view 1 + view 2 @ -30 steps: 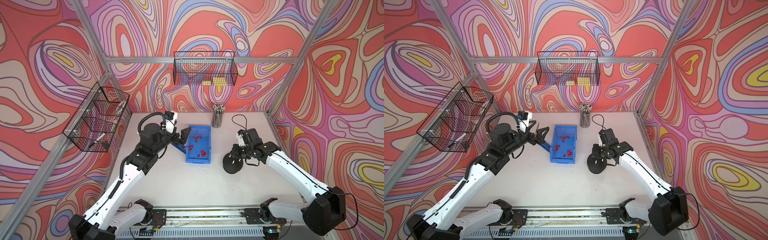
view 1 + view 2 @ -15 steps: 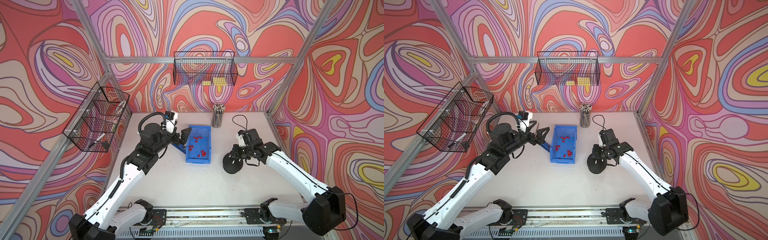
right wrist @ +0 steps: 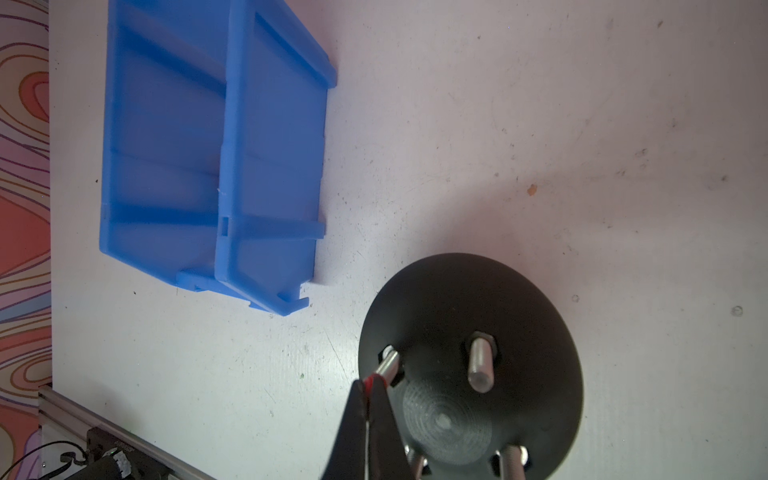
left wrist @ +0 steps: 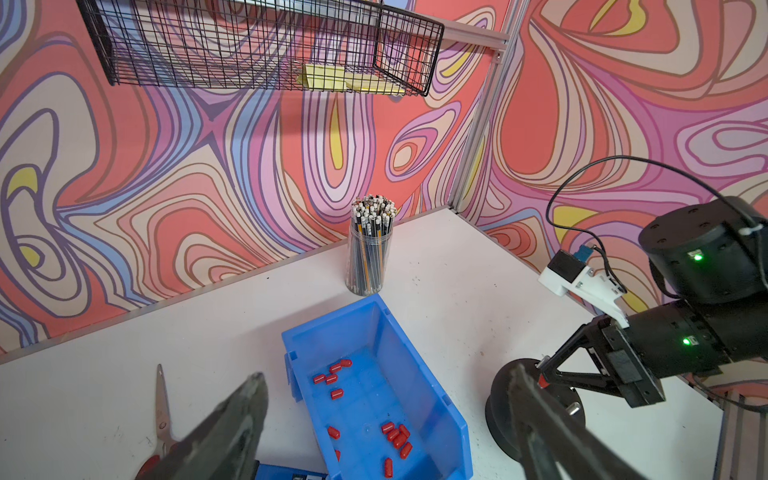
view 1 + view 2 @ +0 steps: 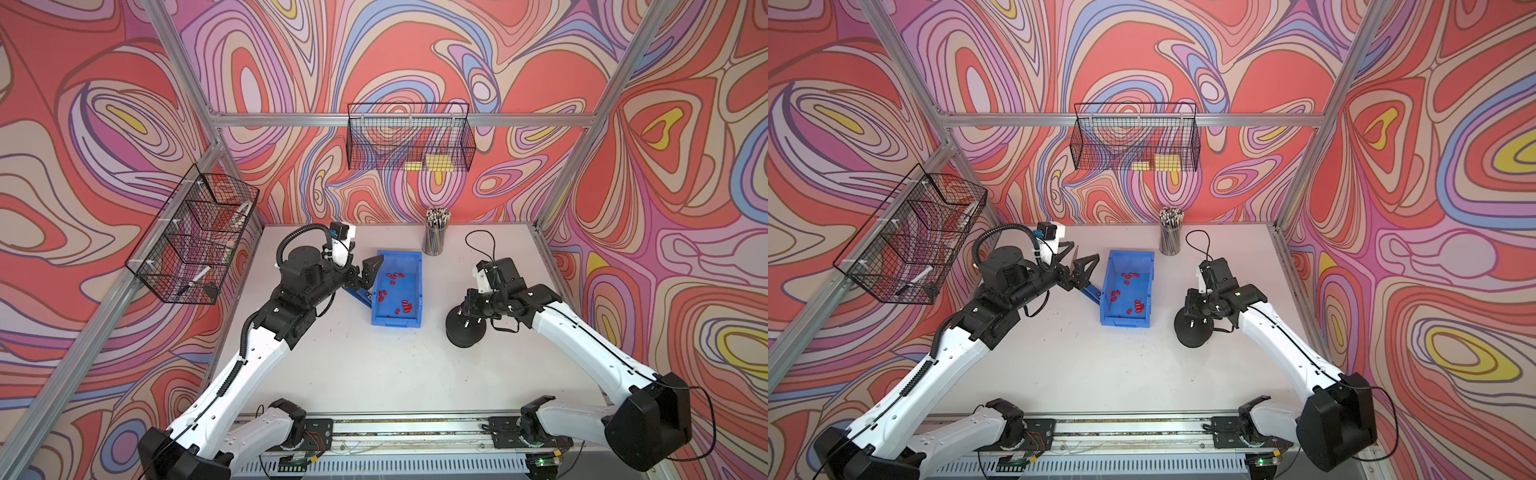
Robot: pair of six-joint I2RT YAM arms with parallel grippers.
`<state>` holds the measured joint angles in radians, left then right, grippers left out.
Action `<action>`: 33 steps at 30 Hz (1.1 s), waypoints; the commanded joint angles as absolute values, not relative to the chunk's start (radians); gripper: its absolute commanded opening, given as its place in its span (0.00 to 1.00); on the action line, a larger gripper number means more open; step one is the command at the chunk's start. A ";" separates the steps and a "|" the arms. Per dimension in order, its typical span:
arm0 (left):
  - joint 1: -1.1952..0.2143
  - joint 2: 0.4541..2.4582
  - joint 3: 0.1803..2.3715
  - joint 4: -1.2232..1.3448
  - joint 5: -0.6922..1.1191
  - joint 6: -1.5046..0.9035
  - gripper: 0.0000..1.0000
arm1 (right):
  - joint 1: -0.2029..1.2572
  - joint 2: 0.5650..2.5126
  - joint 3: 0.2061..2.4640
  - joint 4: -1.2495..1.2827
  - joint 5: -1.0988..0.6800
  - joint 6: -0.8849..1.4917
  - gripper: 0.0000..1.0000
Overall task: Cover the protruding screws with screw protection sleeves
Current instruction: Attach the screw protection sleeve to the screw.
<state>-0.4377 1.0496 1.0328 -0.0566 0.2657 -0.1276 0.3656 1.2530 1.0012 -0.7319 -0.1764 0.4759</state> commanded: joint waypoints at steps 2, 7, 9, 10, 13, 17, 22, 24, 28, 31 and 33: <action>-0.439 1.055 1.046 -0.049 0.280 -0.133 0.91 | 0.358 1.254 1.000 -0.785 -0.137 0.468 0.00; -0.439 1.052 1.045 -0.049 0.277 -0.132 0.91 | 0.359 1.243 1.019 -0.787 -0.149 0.464 0.10; -0.439 1.052 1.044 -0.048 0.278 -0.132 0.91 | 0.358 1.241 1.025 -0.787 -0.158 0.464 0.14; -0.439 1.052 1.045 -0.049 0.278 -0.132 0.91 | 0.358 1.240 1.028 -0.787 -0.160 0.464 0.16; -0.439 1.051 1.045 -0.048 0.278 -0.132 0.91 | 0.359 1.232 1.038 -0.793 -0.160 0.464 0.21; -0.439 1.052 1.044 -0.049 0.278 -0.132 0.91 | 0.359 1.219 1.053 -0.804 -0.152 0.464 0.24; -0.439 1.051 1.045 -0.047 0.279 -0.133 0.91 | 0.359 1.213 1.062 -0.800 -0.145 0.463 0.22; -0.439 1.051 1.045 -0.049 0.278 -0.133 0.91 | 0.359 1.213 1.063 -0.792 -0.150 0.463 0.21; -0.439 1.051 1.045 -0.048 0.277 -0.135 0.91 | 0.359 1.223 1.059 -0.780 -0.155 0.461 0.15; -0.439 1.054 1.044 -0.047 0.279 -0.136 0.91 | 0.359 1.232 1.051 -0.773 -0.162 0.462 0.13; -0.439 1.055 1.045 -0.047 0.280 -0.137 0.91 | 0.359 1.236 1.041 -0.765 -0.166 0.463 0.13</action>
<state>-0.4377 1.0496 1.0328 -0.0566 0.2657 -0.1322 0.3653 1.2282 1.0416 -0.7876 -0.1612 0.4644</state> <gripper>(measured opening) 0.910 0.127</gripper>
